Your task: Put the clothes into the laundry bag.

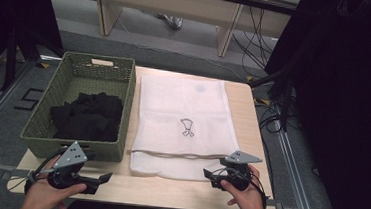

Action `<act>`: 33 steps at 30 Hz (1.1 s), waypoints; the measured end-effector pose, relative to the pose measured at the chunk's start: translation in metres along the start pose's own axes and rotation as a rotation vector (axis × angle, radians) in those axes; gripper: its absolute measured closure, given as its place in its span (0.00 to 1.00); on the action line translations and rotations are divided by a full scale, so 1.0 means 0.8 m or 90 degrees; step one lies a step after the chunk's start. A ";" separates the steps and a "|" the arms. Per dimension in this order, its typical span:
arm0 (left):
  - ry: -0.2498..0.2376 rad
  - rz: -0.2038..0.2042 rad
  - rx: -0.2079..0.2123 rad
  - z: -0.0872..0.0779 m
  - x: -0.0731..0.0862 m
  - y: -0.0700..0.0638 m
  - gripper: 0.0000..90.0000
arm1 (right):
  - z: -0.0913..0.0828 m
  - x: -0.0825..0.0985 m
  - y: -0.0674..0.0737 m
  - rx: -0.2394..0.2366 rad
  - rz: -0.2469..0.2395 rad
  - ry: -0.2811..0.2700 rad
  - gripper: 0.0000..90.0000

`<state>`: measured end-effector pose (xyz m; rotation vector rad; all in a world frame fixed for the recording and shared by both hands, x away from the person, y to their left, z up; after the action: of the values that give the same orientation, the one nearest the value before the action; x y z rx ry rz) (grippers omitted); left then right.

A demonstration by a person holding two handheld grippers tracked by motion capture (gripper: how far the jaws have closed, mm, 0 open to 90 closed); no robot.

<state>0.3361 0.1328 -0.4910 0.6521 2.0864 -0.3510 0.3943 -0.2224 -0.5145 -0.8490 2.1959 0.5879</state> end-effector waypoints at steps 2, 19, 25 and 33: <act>-0.002 -0.002 -0.003 0.000 0.000 0.000 0.18 | 0.000 -0.001 0.001 -0.009 -0.004 -0.002 0.24; -0.004 -0.005 0.000 0.001 -0.001 -0.002 0.18 | 0.004 -0.008 0.005 -0.018 -0.053 -0.008 0.18; 0.002 -0.003 -0.003 0.001 0.000 -0.001 0.17 | 0.010 -0.021 -0.002 -0.012 -0.078 0.000 0.18; 0.001 -0.006 0.000 0.002 0.000 0.000 0.17 | 0.034 -0.037 -0.015 -0.012 -0.148 0.038 0.28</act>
<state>0.3371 0.1319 -0.4917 0.6431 2.0915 -0.3552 0.4307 -0.2019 -0.5121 -1.1270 2.1080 0.4748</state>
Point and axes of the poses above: each handheld gripper's, and its own axes: z roughly forward along the jaws, x roughly out of its underside, y roughly to its left, the point moved 9 cm from there along z, roughly forward along the jaws, and after that the axes turned 9 degrees about -x, right-handed, at the moved point
